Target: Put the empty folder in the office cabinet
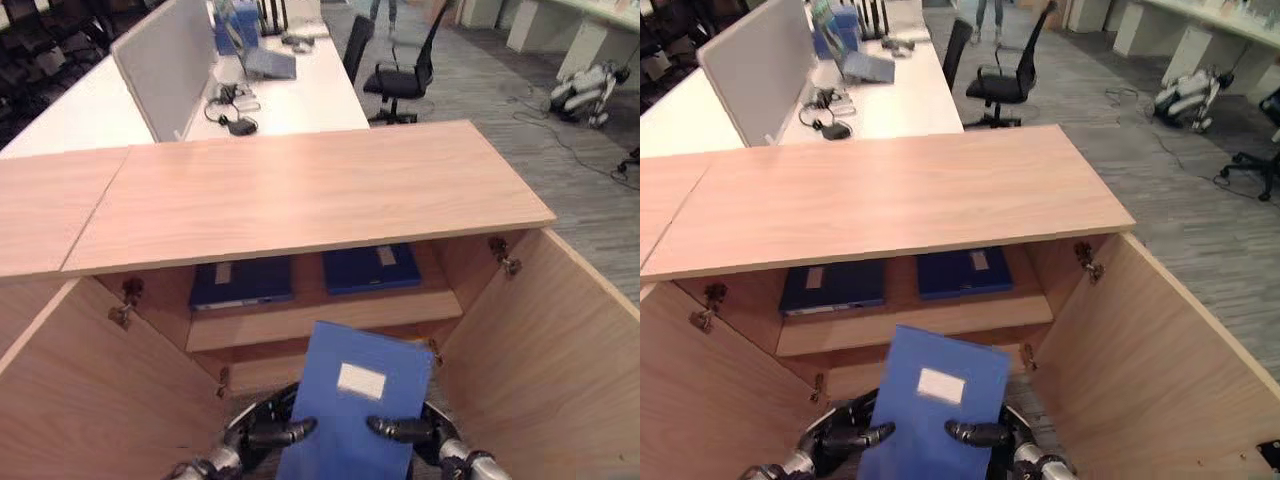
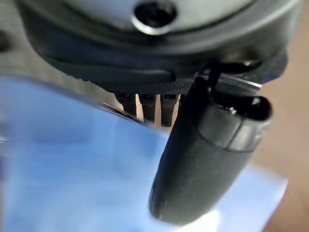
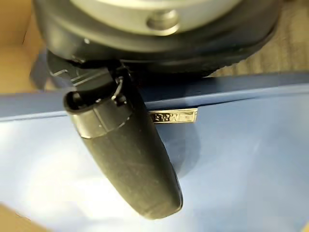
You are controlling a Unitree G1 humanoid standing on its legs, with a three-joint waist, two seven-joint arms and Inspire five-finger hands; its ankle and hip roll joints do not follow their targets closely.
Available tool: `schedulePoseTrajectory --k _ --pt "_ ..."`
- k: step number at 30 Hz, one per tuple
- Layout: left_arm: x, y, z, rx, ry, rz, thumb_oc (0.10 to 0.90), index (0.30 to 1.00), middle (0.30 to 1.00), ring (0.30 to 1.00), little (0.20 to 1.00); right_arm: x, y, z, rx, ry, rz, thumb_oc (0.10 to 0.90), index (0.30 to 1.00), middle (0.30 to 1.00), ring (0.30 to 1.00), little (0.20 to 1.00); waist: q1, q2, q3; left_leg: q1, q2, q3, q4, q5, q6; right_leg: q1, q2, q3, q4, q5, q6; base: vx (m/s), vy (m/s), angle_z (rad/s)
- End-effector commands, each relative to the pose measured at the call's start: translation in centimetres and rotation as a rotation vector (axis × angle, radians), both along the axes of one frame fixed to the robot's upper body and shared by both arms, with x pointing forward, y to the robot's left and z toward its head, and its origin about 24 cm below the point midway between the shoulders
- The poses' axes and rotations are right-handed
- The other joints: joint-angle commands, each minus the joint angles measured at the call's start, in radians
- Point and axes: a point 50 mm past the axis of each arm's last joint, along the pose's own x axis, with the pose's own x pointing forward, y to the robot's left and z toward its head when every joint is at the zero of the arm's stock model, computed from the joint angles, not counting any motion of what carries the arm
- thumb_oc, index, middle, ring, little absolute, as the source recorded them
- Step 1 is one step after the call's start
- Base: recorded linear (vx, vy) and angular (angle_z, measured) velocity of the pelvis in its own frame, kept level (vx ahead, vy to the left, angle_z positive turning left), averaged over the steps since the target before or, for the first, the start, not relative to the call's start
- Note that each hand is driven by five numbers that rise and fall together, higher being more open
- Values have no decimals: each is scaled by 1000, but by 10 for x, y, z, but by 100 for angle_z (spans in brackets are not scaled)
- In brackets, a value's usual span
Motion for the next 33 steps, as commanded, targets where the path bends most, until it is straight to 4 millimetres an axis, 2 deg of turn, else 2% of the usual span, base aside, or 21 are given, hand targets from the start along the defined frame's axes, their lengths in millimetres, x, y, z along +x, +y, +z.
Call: schedulePoseTrajectory --k 1,2,3,4,7,8,9,13,17,19,20,22,26,31,33 --pt "46 13 16 58 -97 177 800 900 900 900 900 75 3 59 28 -328 -69 400 300 300 300 300 -10 6 87 6 37 -25 24 -126 -9 -19 -26 3 48 -74 47 -171 -86 8" --pt "39 6 -3 -32 14 358 800 900 900 900 900 89 9 68 56 -360 -107 400 300 300 300 300 -13 14 116 -37 46 -27 42 -120 -14 -67 -26 5 84 -87 36 -93 -42 5" --pt "39 6 -3 -32 14 358 800 900 900 900 900 89 9 68 56 -360 -107 400 300 300 300 300 -13 14 116 -37 46 -28 43 -120 -14 -67 -26 5 85 -87 36 -157 -111 1" --pt "38 6 -11 -72 73 503 800 900 900 900 900 101 12 78 95 -397 -146 400 300 300 300 300 -14 18 144 -83 55 -34 67 -115 -21 -119 -23 4 126 -102 23 -77 -101 -2" --pt "27 -1 -24 -107 181 605 800 900 900 900 900 116 18 92 154 -445 -196 400 300 300 300 300 -14 26 181 -139 73 -42 95 -109 -32 -181 -18 2 173 -125 11 -57 -121 0" --pt "28 -1 -24 -107 181 606 800 900 900 900 900 116 18 92 154 -445 -196 400 300 300 300 300 -14 26 180 -140 73 -42 95 -109 -32 -182 -18 2 174 -125 11 56 -129 2" --pt "25 -6 -28 -113 218 625 800 900 900 900 900 125 23 104 182 -485 -213 400 300 300 300 300 -10 39 197 -153 94 -52 103 -124 -44 -199 -2 6 197 -160 13 64 -124 4" --pt "19 -15 -34 -115 292 648 800 900 900 900 900 146 32 134 247 -579 -262 400 300 300 300 300 -10 52 240 -204 114 -73 116 -111 -58 -265 3 0 257 -190 2 5 -121 7" --pt "21 -21 -34 -89 310 625 800 900 900 900 900 165 48 177 341 -710 -290 400 300 300 300 300 -5 61 274 -230 125 -86 103 -92 -67 -319 6 -5 302 -208 -4 -6 -82 1" --pt "23 -19 -34 -67 314 624 800 900 900 900 900 173 59 206 413 -797 -275 400 300 300 300 300 -2 62 289 -246 131 -90 92 -79 -73 -346 11 -6 310 -210 -5 -12 -78 3" --pt "26 -20 -32 -66 307 619 800 900 900 900 900 174 63 217 433 -830 -265 400 300 300 300 300 1 61 293 -250 133 -90 87 -76 -75 -353 13 -8 310 -210 -6 -17 -80 8" --pt "32 -18 -28 -29 287 594 800 900 900 900 900 175 82 264 537 -967 -206 400 300 300 300 300 12 53 313 -260 141 -90 57 -58 -82 -377 25 -8 295 -198 -7 -31 -62 3" --pt "37 -15 -24 6 259 576 800 900 900 900 900 168 93 304 659 -1086 -184 400 300 300 300 300 22 48 330 -280 138 -90 47 -53 -83 -399 31 0 282 -182 -8 -34 -10 -2" --pt "43 -11 -19 36 227 561 800 900 900 900 900 164 98 331 754 -1154 -188 400 300 300 300 300 31 50 350 -298 129 -93 52 -53 -81 -411 27 2 279 -174 -9 -41 13 5" --pt "42 -8 -18 53 231 561 800 900 900 900 900 159 102 348 825 -1200 -187 400 300 300 300 300 38 47 361 -304 123 -96 53 -52 -79 -410 27 0 270 -166 -10 -58 4 9"
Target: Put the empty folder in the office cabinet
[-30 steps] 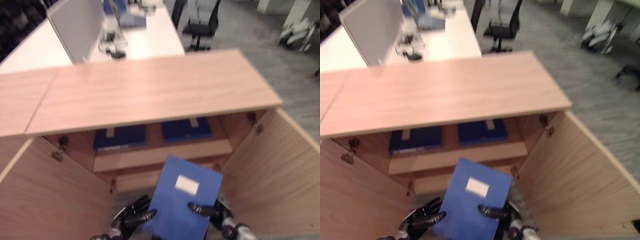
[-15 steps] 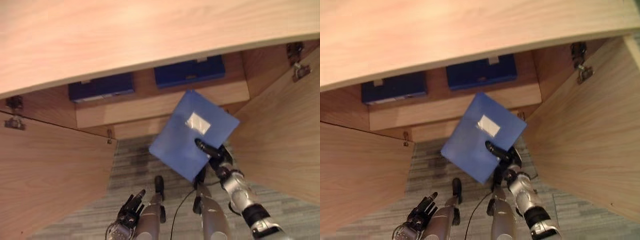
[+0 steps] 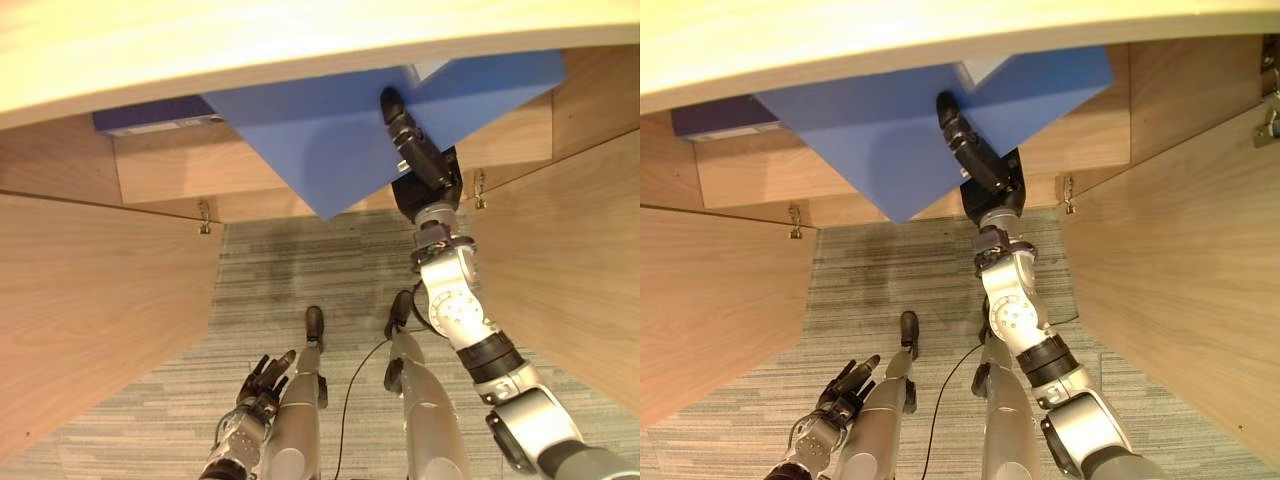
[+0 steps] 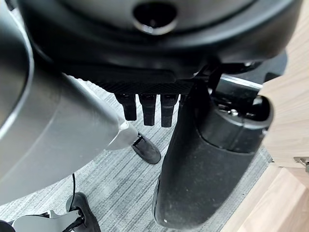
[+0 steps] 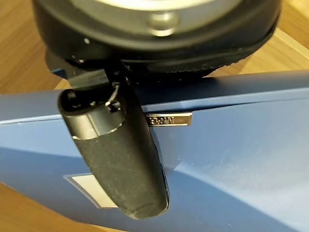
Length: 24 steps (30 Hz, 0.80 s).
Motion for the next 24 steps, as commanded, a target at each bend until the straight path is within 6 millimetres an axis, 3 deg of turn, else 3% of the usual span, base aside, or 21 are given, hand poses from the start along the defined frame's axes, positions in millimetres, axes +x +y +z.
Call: schedulePoseTrajectory --k 1,6,9,15,24 --pt "-41 18 -19 87 153 7 800 900 900 900 900 -22 13 53 198 -256 51 400 300 300 300 300 -2 -12 -64 25 41 -41 39 -121 -8 -58 -33 45 141 -149 102 -45 1 6" --pt "-37 26 -13 128 136 10 800 900 900 900 900 -17 14 101 343 -319 4 400 300 300 300 300 21 -6 -37 0 29 -51 51 -121 -5 -60 -33 44 126 -136 102 -70 5 4" --pt "-30 30 -4 146 99 16 800 900 900 900 900 -8 15 140 581 -264 -50 400 300 300 300 300 62 17 -13 -60 14 -73 65 -113 -2 -94 -33 37 117 -128 104 -93 -4 7" --pt "-27 33 2 190 67 -38 800 900 900 900 900 -22 21 170 587 -350 -39 400 300 300 300 300 96 25 1 -150 11 -94 71 -92 0 -164 -34 22 99 -108 111 -56 -11 12" --pt "-29 38 5 212 61 -59 800 900 900 900 900 -19 28 179 525 -340 -35 400 300 300 300 300 113 24 2 -197 9 -103 63 -78 -4 -198 -32 15 77 -93 113 -15 -3 4"
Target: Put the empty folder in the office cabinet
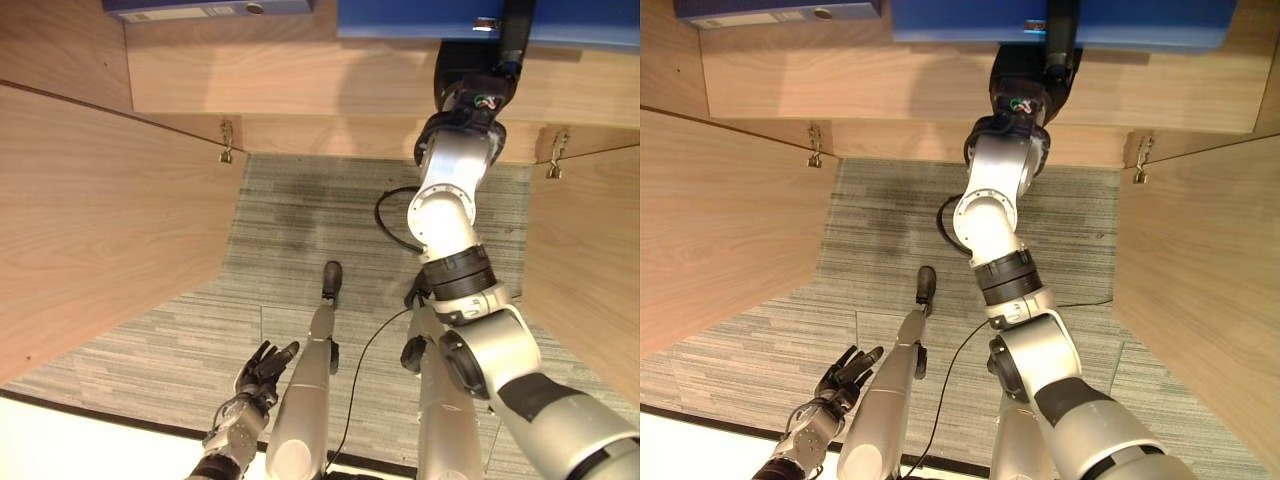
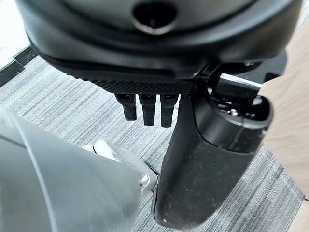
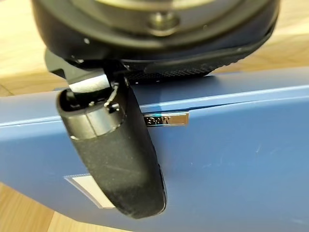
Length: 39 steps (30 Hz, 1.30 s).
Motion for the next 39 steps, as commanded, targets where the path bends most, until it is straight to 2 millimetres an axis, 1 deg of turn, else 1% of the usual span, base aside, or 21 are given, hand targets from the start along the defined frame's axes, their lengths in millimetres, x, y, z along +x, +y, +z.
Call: schedulePoseTrajectory --k 1,8,10,14,17,21,28,39 --pt "-45 37 -14 92 104 49 800 900 900 900 900 -36 20 61 -139 -320 -8 400 300 300 300 300 7 -1 -53 18 21 -39 17 -118 2 -14 -11 55 28 -98 123 0 0 0" --pt "-50 44 -16 116 132 49 800 900 900 900 900 -37 10 71 -121 -337 -46 400 300 300 300 300 11 -3 -57 23 19 -41 1 -114 0 -9 -8 50 17 -98 123 0 0 0" --pt "-54 47 -19 125 160 59 800 900 900 900 900 -41 6 78 -114 -363 -67 400 300 300 300 300 12 -6 -64 33 19 -41 -7 -113 -3 0 -6 51 12 -97 123 0 0 0" --pt "-59 52 -23 142 191 67 800 900 900 900 900 -46 5 87 -109 -391 -77 400 300 300 300 300 15 -9 -71 47 21 -40 -13 -113 -4 11 -4 51 10 -99 123 0 0 0" --pt "-60 55 -24 150 201 70 800 900 900 900 900 -45 2 92 -127 -391 -98 400 300 300 300 300 18 -10 -79 59 21 -39 -25 -111 -6 21 -2 52 5 -102 123 0 0 0" --pt "-60 57 -24 159 204 72 800 900 900 900 900 -43 0 95 -147 -388 -107 400 300 300 300 300 20 -10 -85 64 20 -42 -35 -108 -8 25 -2 53 4 -105 122 9 -5 5" --pt "-65 63 -26 177 230 78 800 900 900 900 900 -40 -1 102 -161 -386 -112 400 300 300 300 300 28 -12 -94 66 20 -40 -41 -105 -11 27 0 52 -4 -102 123 0 0 0" --pt "-67 68 -27 191 242 88 800 900 900 900 900 -36 -5 100 -144 -355 -123 400 300 300 300 300 34 -13 -98 59 23 -40 -39 -104 -12 22 2 52 -5 -104 124 0 0 0"
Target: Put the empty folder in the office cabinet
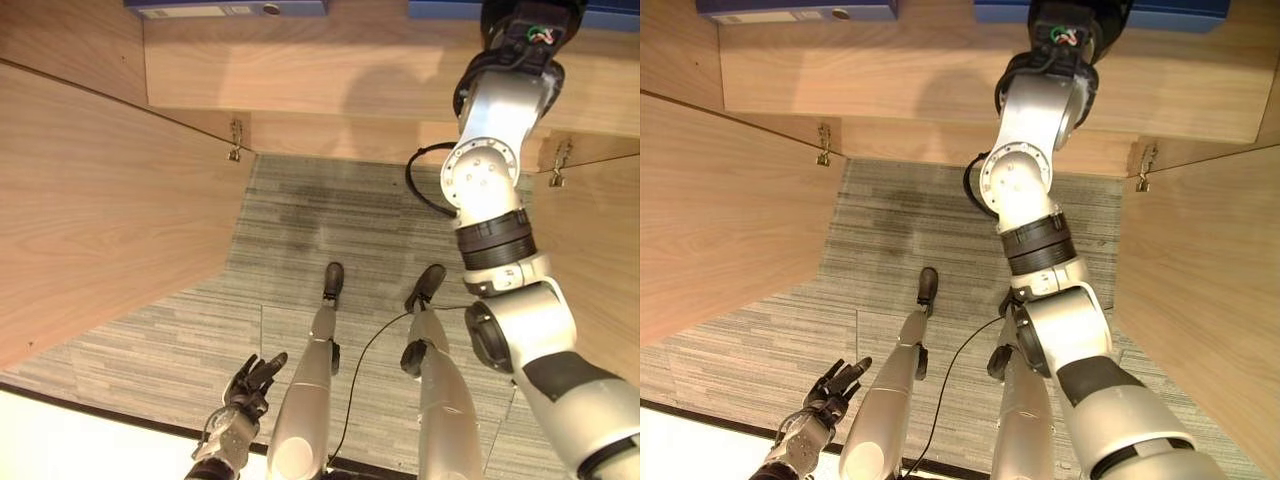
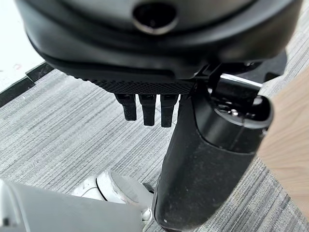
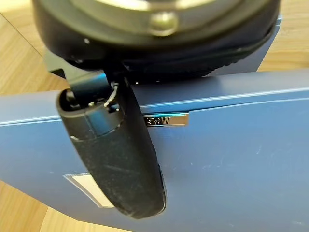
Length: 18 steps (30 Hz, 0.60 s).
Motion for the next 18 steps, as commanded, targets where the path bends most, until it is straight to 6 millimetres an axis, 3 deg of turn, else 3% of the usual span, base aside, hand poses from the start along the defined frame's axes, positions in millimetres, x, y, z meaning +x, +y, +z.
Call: schedulePoseTrajectory --k 1,2,3,18 --pt "-51 50 -14 160 162 27 800 900 900 900 900 -27 23 50 -104 -233 -16 400 300 300 300 300 6 -12 -97 41 20 -29 -30 -121 -3 -7 -9 63 20 -120 137 0 0 0" --pt "-51 50 -14 161 163 26 800 900 900 900 900 -27 23 50 -111 -232 -16 582 573 573 573 573 7 -12 -97 39 19 -29 -29 -121 -3 -9 -9 63 20 -121 137 0 0 0" --pt "-52 50 -14 161 164 27 800 900 900 900 900 -27 23 51 -110 -236 -14 800 900 900 900 900 7 -12 -97 38 19 -28 -27 -121 -3 -10 -10 62 21 -120 137 0 0 0" --pt "-54 45 -17 148 177 37 800 900 900 900 900 -32 6 35 43 -230 -32 800 900 900 900 900 -4 4 -98 25 1 -21 1 -146 9 -15 -20 77 33 -127 140 2 1 0"
